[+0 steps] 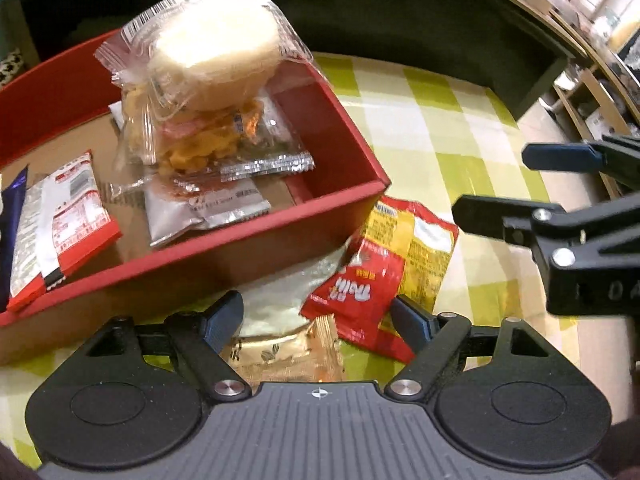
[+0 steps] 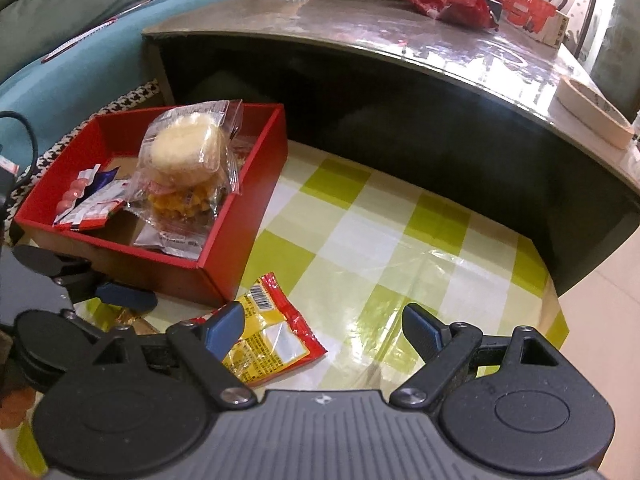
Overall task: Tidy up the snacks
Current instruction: 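Move the left tool to the gold packet while the right tool reaches the Trolli bag, then grasp the gold coffee-print packet with the left tool while the right tool grasps the red-yellow Trolli bag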
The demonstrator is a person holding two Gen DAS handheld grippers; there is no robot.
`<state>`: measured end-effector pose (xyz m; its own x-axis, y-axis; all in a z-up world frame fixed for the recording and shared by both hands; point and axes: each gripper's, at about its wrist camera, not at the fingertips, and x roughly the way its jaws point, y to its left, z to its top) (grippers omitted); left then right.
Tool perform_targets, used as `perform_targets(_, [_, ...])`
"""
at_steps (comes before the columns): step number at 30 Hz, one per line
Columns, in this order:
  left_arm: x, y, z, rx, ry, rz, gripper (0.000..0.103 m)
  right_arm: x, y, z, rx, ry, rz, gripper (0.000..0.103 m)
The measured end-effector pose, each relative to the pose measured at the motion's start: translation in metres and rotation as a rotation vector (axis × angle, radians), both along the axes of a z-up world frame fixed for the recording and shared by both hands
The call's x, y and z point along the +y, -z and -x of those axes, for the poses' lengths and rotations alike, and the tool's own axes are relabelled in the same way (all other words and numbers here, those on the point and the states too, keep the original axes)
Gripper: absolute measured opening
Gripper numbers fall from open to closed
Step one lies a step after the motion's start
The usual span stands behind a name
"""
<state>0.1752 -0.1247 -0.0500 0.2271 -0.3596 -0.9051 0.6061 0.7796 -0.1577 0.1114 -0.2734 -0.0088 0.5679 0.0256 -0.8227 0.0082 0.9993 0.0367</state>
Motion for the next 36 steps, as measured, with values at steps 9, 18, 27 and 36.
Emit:
perform_targets(9, [0.032, -0.002, 0.034, 0.091, -0.018, 0.018, 0.088, 0.0, 0.002, 0.002, 0.02, 0.0, 0.0, 0.089])
perform_targets(18, [0.006, 0.004, 0.059, -0.035, -0.077, -0.137, 0.084, -0.006, 0.017, -0.002, 0.097, 0.04, -0.067, 0.089])
perform_targets(27, [0.025, -0.001, 0.069, -0.017, -0.176, -0.145, 0.052, -0.008, 0.032, -0.016, 0.161, 0.115, -0.217, 0.089])
perform_targets(36, [0.048, 0.001, 0.081, -0.008, -0.211, -0.144, 0.055, 0.028, 0.045, -0.031, 0.177, 0.157, -0.212, 0.097])
